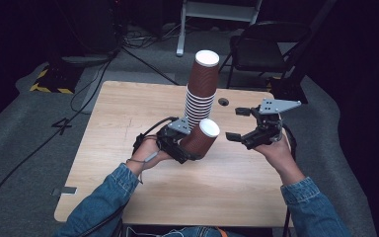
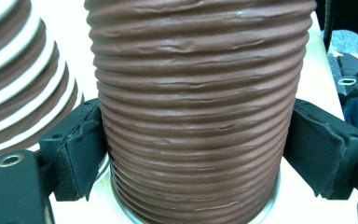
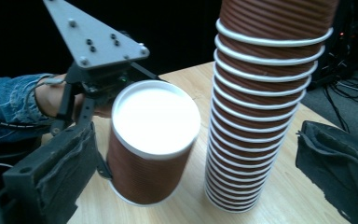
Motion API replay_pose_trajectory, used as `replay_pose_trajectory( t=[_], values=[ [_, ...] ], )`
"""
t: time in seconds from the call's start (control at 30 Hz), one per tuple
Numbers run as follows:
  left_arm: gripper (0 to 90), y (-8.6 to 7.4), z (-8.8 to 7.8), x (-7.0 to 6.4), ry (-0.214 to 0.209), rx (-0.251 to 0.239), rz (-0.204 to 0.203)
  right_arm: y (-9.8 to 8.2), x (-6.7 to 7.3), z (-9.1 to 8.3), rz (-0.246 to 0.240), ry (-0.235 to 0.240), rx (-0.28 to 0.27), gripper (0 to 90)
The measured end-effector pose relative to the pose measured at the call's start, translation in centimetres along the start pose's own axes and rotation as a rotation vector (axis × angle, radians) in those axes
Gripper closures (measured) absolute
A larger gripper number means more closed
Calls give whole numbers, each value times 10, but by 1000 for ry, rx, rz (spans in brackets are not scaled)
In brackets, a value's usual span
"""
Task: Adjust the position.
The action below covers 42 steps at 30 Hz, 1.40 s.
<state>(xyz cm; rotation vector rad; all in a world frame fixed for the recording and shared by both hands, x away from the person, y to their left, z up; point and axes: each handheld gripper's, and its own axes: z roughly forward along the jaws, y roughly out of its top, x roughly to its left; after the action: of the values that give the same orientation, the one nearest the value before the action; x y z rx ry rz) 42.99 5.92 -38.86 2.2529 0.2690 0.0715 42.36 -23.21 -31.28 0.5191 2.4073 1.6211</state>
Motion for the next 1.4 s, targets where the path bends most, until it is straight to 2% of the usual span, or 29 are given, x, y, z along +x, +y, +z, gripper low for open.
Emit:
replay_pose_trajectory(
  t=[0.17, 0.33, 0.43, 0.57, 0.8, 0.9, 1.0, 1.17, 1.23, 1.4],
  values=[
    [132, 2, 6, 0, -6, 36, 7, -2, 4, 6, -10, 15, 38, 0],
    [132, 3, 10, 0, -41, 54, 31, -2, 7, 6, -11, 24, 40, 0],
    [132, 5, 14, 1, -97, 50, 62, -3, 8, 6, -7, 27, 46, 0],
    [133, 7, 21, 2, -144, 66, 67, -4, 11, 7, -6, 38, 66, 0],
    [134, 10, 28, 0, -213, 142, 75, -8, 15, 9, -4, 53, 98, 0],
    [135, 12, 28, -1, -222, 174, 78, -10, 17, 11, -5, 61, 117, 0],
    [136, 16, 26, -1, -235, 187, 92, -11, 19, 13, -7, 69, 126, 0],
    [137, 20, 25, -4, -232, 217, 112, -12, 22, 17, -11, 82, 152, 0],
    [138, 21, 25, -5, -222, 242, 121, -13, 22, 20, -12, 91, 167, 0],
    [137, 23, 26, -5, -238, 248, 130, -15, 24, 31, -25, 109, 231, 0]
  ],
)
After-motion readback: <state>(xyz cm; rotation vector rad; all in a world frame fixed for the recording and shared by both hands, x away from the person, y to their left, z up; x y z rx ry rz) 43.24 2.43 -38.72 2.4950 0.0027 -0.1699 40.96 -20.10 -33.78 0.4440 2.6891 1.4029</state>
